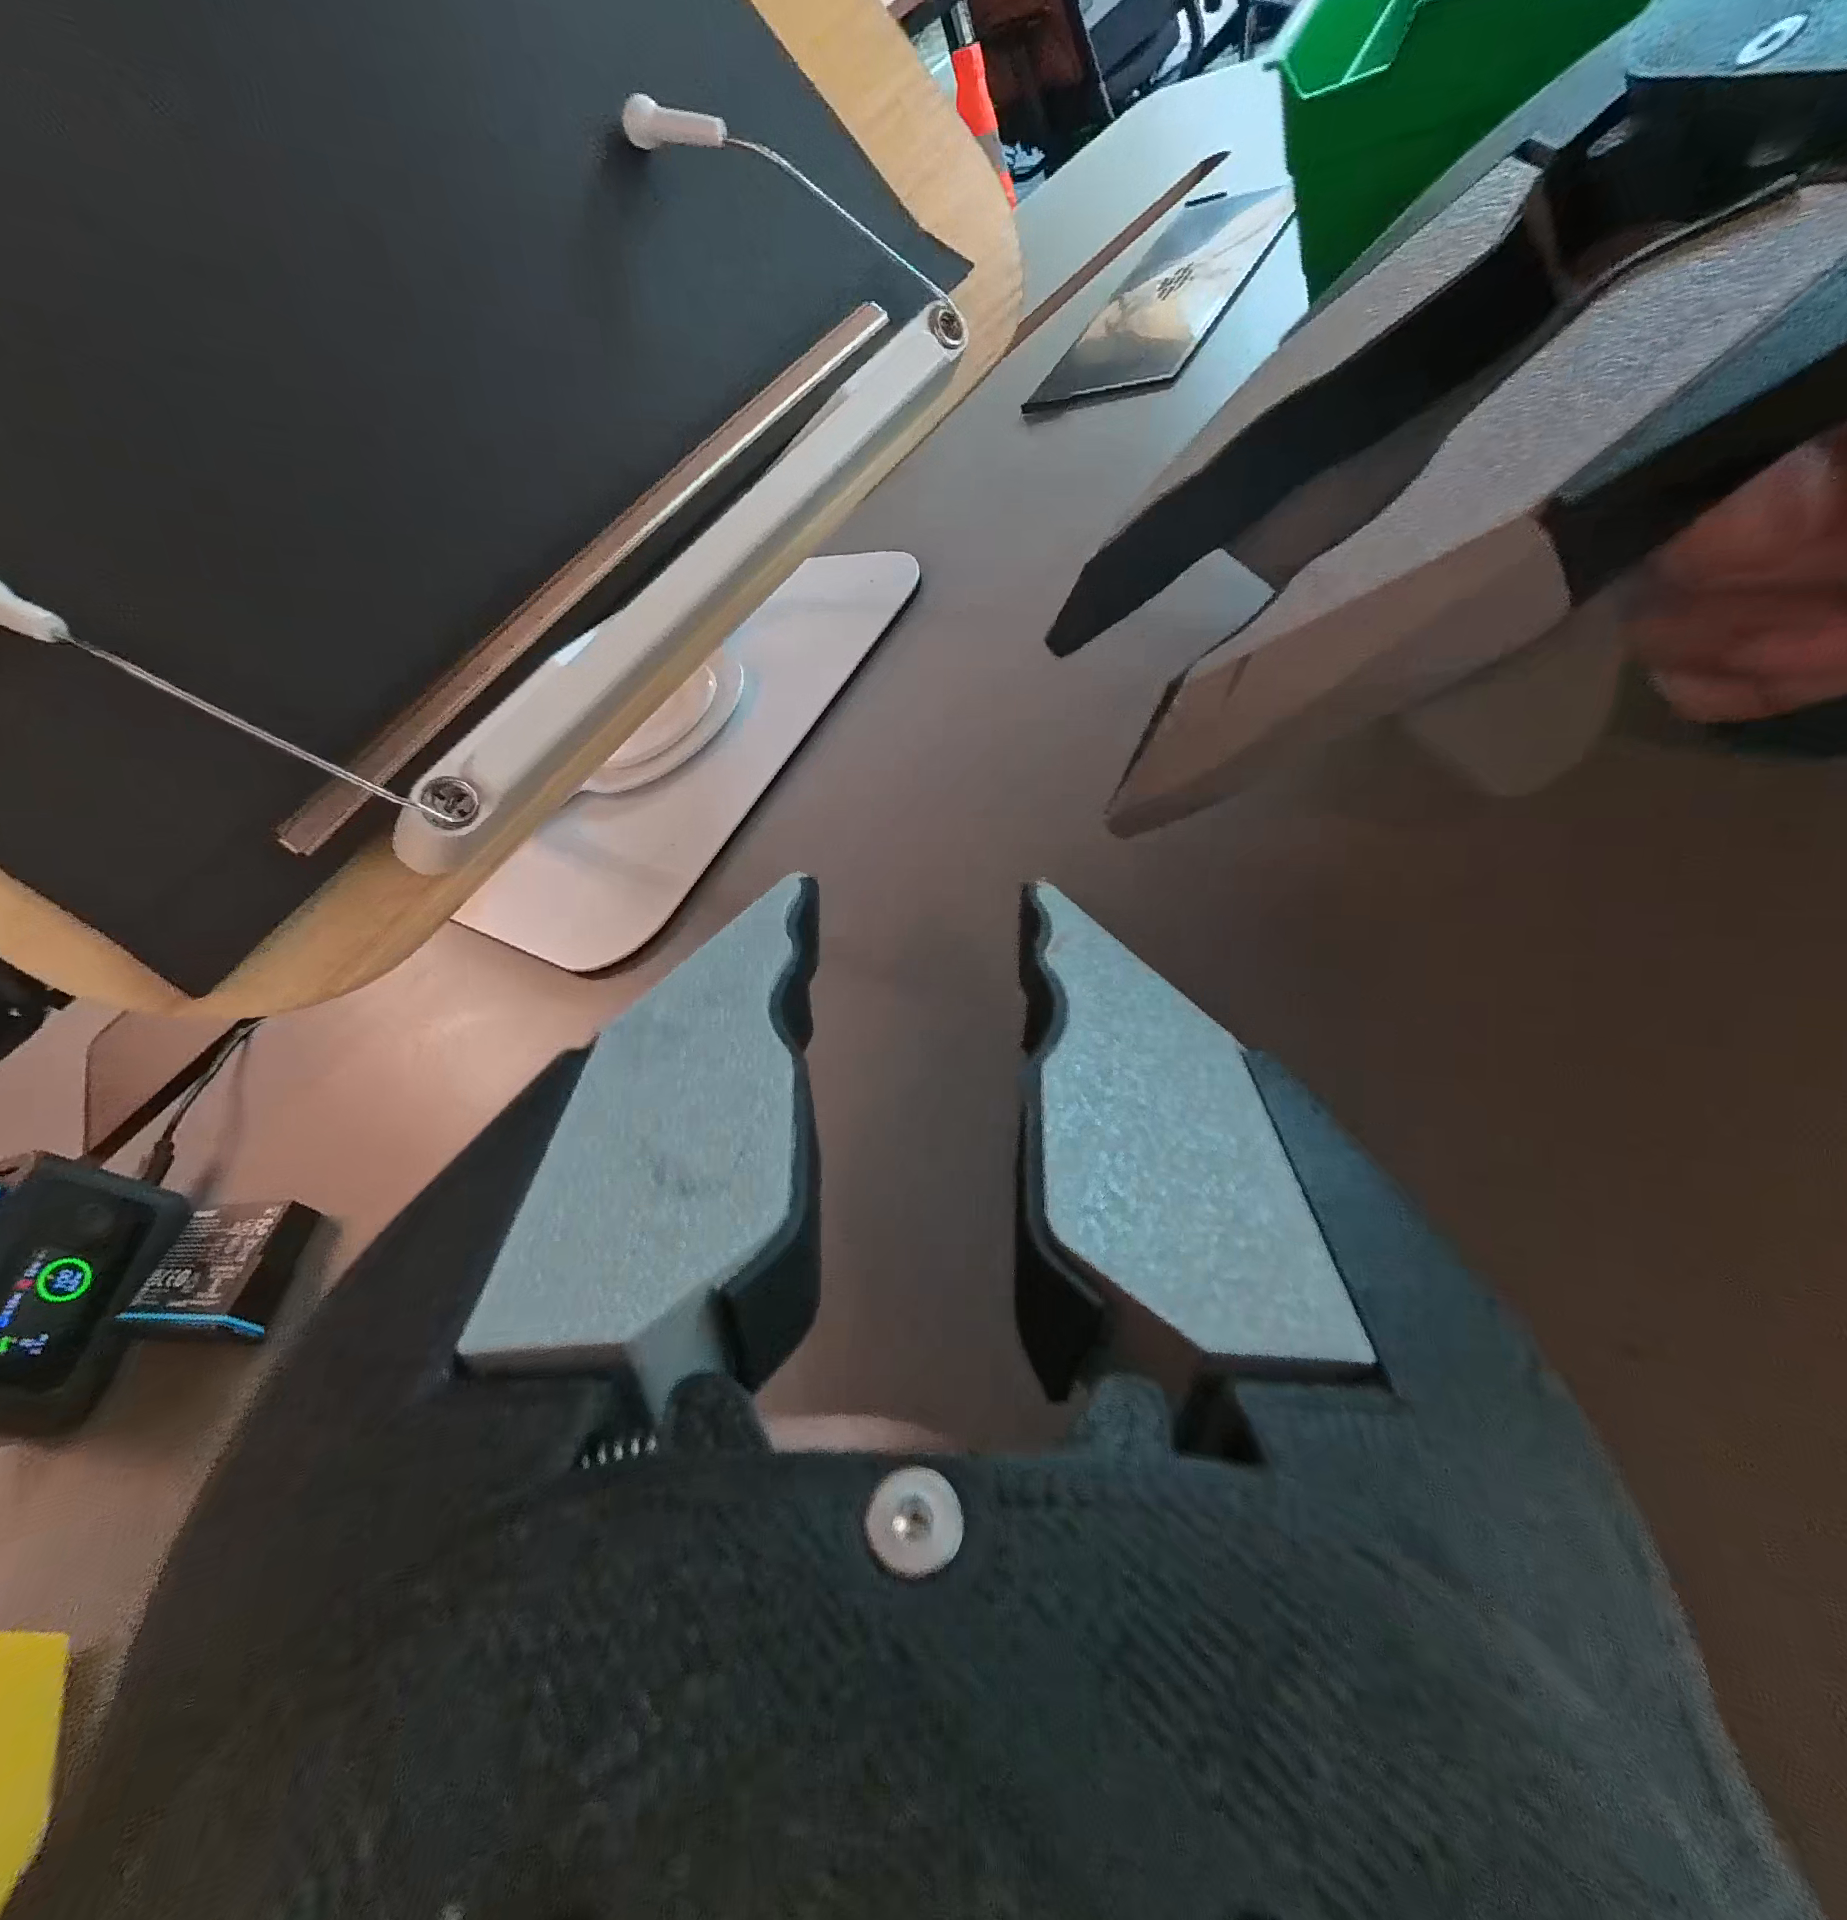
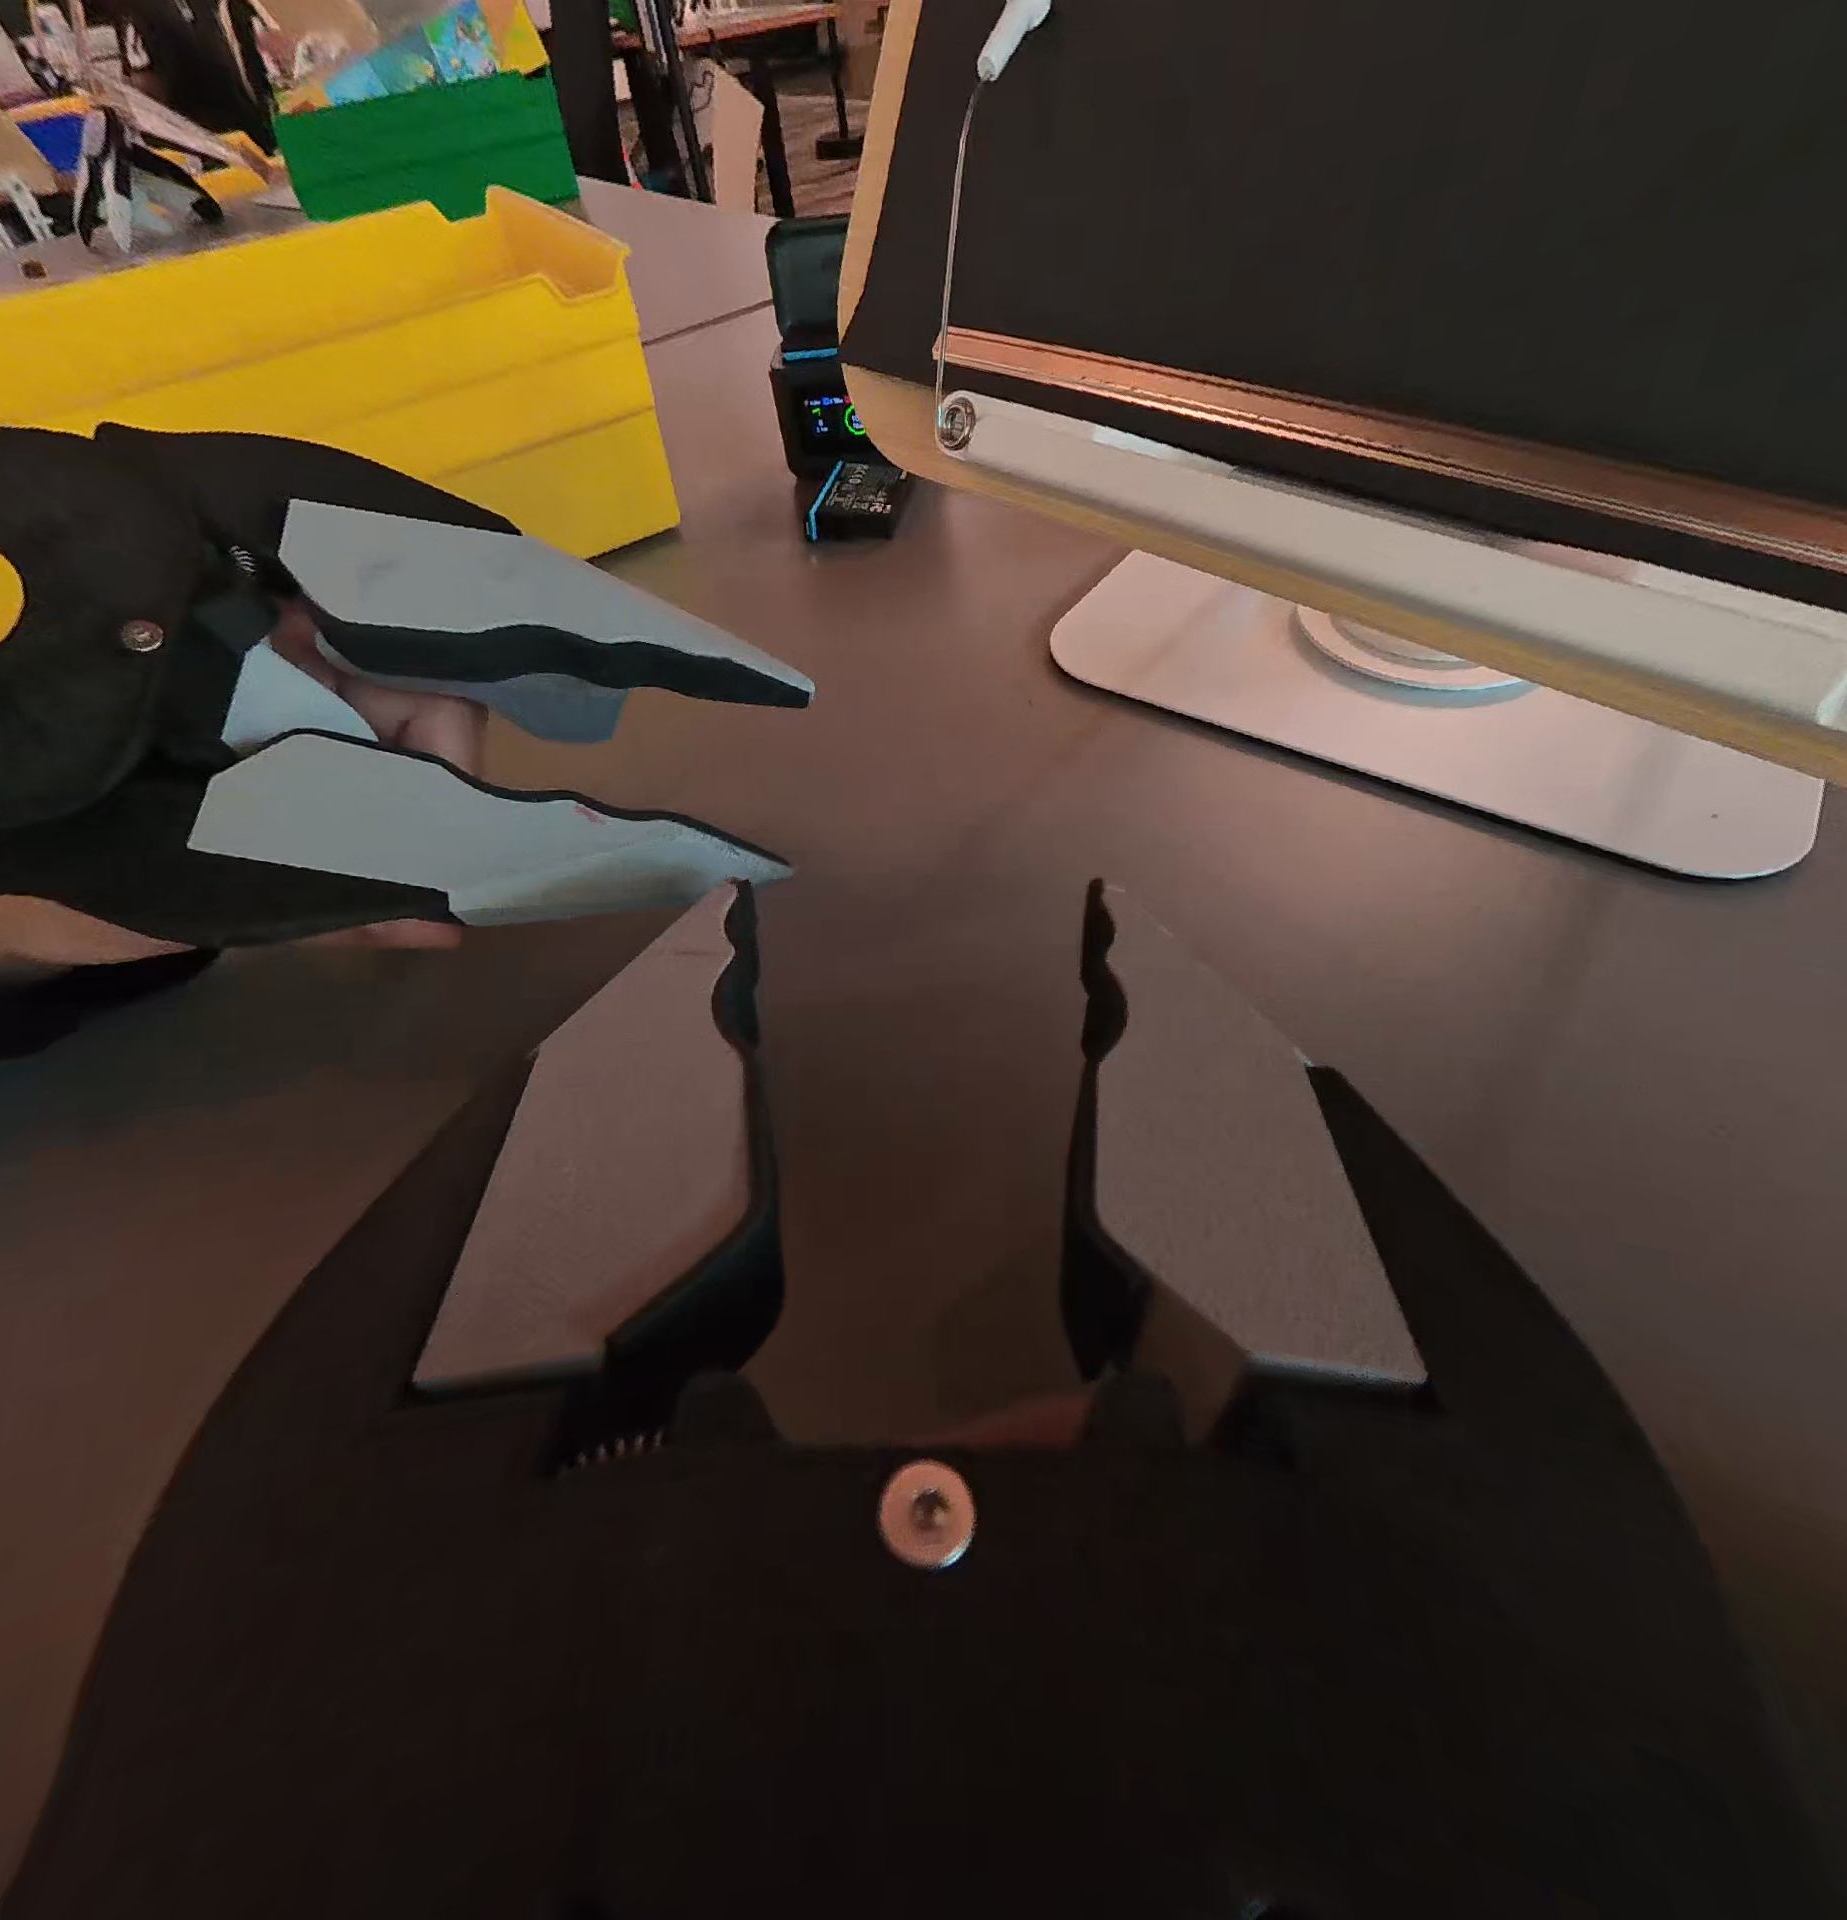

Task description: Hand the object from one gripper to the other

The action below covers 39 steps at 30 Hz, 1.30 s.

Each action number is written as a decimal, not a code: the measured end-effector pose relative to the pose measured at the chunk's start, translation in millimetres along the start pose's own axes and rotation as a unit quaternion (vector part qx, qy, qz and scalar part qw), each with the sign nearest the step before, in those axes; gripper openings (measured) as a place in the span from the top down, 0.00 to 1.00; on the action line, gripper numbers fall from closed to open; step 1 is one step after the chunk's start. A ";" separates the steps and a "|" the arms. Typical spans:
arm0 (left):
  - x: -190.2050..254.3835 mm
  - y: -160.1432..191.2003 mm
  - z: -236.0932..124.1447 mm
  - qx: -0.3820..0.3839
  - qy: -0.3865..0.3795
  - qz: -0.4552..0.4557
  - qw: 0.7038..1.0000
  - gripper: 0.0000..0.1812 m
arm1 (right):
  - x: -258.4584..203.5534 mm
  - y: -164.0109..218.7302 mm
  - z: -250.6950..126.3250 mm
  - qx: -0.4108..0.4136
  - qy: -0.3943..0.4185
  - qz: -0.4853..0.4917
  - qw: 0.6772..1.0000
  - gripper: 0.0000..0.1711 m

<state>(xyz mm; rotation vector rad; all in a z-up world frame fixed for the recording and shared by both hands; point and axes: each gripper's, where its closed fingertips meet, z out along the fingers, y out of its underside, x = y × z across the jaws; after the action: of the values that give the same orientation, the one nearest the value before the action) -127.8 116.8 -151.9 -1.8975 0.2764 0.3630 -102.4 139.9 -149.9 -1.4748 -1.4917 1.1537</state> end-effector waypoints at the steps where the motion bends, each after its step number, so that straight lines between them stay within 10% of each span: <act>1: 1.7 -0.1 -0.2 -0.001 0.005 -0.004 1.000 0.79 | -0.4 0.0 -0.3 0.000 -0.004 0.002 1.000 0.65; 14: 21.7 -12.4 -31.4 -0.014 0.049 -0.145 0.988 0.68 | -1.8 -9.0 -22.3 0.053 0.007 -0.037 0.998 0.67; 21: -43.6 -47.4 -171.0 0.023 -0.014 -0.133 0.991 0.73 | -1.0 -10.2 -26.2 0.062 0.028 -0.054 0.996 0.69; 27: -154.3 58.7 -284.6 -0.092 -0.166 -0.168 0.967 0.82 | -0.9 -6.6 -22.1 0.044 0.041 -0.069 0.996 0.69; 34: -88.2 128.0 -265.6 -0.151 -0.007 -0.227 0.962 1.00 | -2.5 -5.2 -21.6 0.039 0.054 -0.090 0.994 0.69; 39: -124.4 109.3 -257.9 -0.117 -0.046 -0.226 0.966 0.82 | -2.5 -3.9 -20.4 0.033 0.060 -0.096 0.993 0.69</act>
<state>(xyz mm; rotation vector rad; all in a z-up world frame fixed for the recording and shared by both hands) -252.3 -160.9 -115.7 -2.0980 -0.2734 0.1761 -84.4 139.7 -139.2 -1.3007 -1.4629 0.9729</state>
